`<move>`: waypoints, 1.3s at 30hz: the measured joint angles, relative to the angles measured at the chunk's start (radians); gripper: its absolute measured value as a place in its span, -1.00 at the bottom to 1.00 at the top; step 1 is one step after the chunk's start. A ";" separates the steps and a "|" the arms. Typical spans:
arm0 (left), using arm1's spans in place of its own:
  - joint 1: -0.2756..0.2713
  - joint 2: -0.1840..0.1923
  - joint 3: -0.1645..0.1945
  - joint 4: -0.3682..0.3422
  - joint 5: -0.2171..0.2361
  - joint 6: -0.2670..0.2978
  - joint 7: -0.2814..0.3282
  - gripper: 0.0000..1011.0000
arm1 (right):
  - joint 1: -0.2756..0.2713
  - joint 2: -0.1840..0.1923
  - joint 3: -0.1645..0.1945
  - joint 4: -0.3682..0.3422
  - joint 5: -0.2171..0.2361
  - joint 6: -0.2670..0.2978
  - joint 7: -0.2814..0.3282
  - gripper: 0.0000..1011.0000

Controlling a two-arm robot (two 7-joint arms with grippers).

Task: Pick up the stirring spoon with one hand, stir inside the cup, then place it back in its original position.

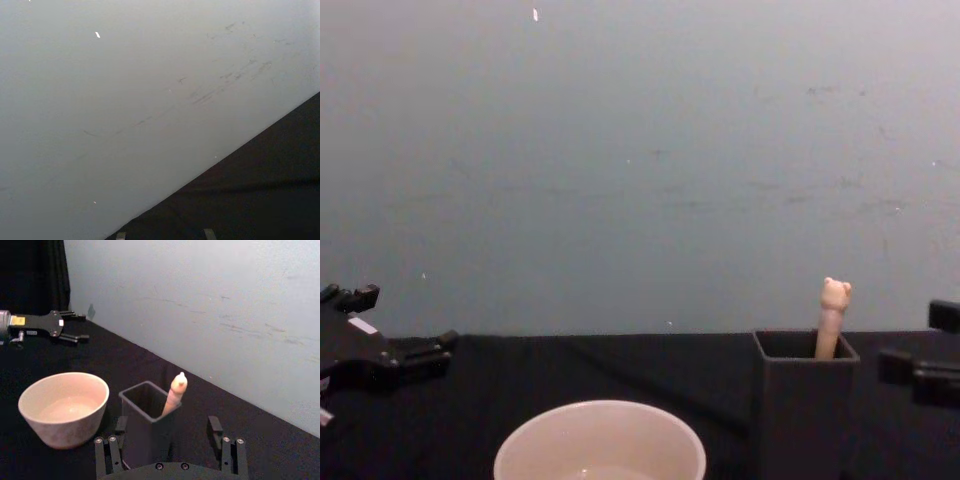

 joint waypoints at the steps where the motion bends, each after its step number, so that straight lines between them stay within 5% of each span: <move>1: 0.000 0.000 0.000 0.000 0.000 0.000 0.000 0.98 | 0.006 -0.007 -0.002 0.004 -0.003 0.004 0.000 0.98; 11: 0.000 0.000 0.000 0.000 0.000 0.000 0.000 0.98 | 0.075 -0.101 -0.014 0.069 -0.027 0.052 -0.022 0.98; 23: 0.000 0.000 0.000 0.000 0.000 0.000 0.000 0.98 | 0.131 -0.169 -0.001 0.120 -0.038 0.093 -0.030 0.98; 39: 0.000 0.000 0.000 0.000 0.000 0.000 0.000 0.98 | 0.152 -0.189 -0.003 0.138 -0.040 0.131 -0.016 0.98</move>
